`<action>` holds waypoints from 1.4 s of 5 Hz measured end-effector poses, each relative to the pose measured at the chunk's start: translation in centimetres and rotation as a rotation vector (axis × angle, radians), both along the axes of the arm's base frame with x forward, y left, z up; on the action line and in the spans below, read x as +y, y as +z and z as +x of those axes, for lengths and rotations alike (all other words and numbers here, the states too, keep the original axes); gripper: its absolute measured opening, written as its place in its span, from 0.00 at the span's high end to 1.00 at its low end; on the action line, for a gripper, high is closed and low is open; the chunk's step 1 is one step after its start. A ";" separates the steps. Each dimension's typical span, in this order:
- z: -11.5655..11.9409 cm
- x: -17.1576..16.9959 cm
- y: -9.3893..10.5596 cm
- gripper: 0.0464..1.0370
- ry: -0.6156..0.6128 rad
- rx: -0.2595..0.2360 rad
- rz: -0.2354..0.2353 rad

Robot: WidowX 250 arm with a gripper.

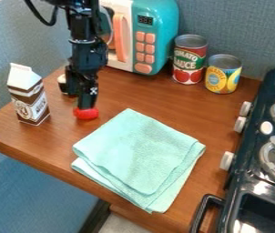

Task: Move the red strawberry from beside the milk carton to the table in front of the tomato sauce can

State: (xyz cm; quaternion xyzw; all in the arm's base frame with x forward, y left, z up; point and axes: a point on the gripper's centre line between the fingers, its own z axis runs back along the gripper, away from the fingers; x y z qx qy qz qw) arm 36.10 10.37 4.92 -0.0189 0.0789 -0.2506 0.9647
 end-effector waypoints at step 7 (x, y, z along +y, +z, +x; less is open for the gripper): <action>0.7 -1.1 0.5 0.23 0.274 -0.005 0.008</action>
